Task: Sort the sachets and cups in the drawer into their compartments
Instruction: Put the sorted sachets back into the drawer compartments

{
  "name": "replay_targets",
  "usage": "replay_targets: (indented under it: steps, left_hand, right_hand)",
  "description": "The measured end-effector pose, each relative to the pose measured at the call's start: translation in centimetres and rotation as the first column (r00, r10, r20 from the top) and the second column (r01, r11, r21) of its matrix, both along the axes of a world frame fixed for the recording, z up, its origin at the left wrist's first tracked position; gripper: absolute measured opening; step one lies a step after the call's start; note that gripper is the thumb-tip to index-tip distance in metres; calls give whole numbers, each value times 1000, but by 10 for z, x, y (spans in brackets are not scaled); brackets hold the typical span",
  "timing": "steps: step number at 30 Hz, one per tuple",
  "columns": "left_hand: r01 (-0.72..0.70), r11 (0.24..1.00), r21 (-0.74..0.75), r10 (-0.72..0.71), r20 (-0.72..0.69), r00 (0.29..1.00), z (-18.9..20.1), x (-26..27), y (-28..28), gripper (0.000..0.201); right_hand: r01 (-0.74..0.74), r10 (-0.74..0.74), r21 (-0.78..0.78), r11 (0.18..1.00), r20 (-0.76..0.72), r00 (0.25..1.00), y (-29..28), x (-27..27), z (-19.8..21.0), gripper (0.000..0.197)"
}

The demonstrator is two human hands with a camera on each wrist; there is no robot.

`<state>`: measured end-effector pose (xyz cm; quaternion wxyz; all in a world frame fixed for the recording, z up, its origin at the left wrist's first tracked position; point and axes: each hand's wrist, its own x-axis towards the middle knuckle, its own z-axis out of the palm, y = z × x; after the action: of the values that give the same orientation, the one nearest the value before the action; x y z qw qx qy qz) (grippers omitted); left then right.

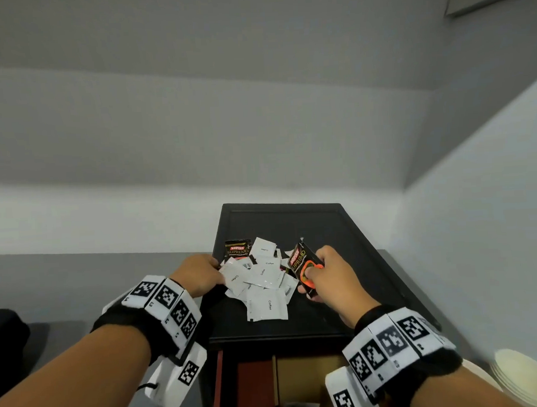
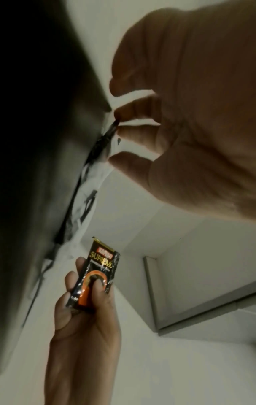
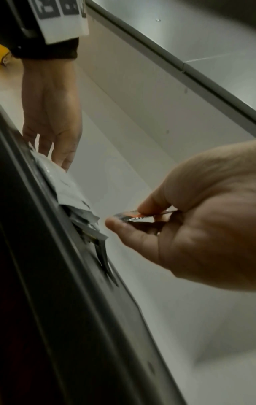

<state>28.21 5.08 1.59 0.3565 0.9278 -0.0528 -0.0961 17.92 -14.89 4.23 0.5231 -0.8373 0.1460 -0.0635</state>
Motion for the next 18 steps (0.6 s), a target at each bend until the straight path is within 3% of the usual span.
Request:
replay_targets:
  steps: [2,4,6,7,9,11,16,18]
  left_hand:
    - [-40,999,6,40,19,999,-1,1,-2,40]
    - [-45,998,42,44,22,999,-1,0,-4,48]
    - [-34,998,53,33,16,999,-1,-4,-8,55]
    - [-22,998,61,21,14,1000,-1,-7,-10,56]
    - [-9,997,82,8,13,1000,-1,-11,-16,55]
    - [-3,996,88,3,3,1000,0,-15,-22,55]
    - [75,977,199,-70,-35,997,9,-26,-33,25]
    - [112,959,260,-95,-76,993,12,-31,-39,32]
  right_hand:
    - [30,-29,74,997,-3,1000,-4,1,-2,14]
    - [-8,4,66,998,62,998,-9,-1,-6,33]
    - [-173,192,-146,974,132,972,-6,-8,-12,55]
    - [-259,313,-323,910,128,941,-1,-14,-14,57]
    - [-360,487,-640,679,26,873,13,-21,-23,50]
    - [-402,550,-765,503,-75,832,24,-23,-32,47]
    - [-450,448,-740,500,-224,866,24,-23,-43,46]
    - [-482,439,-735,476,-277,855,17,-22,-46,41]
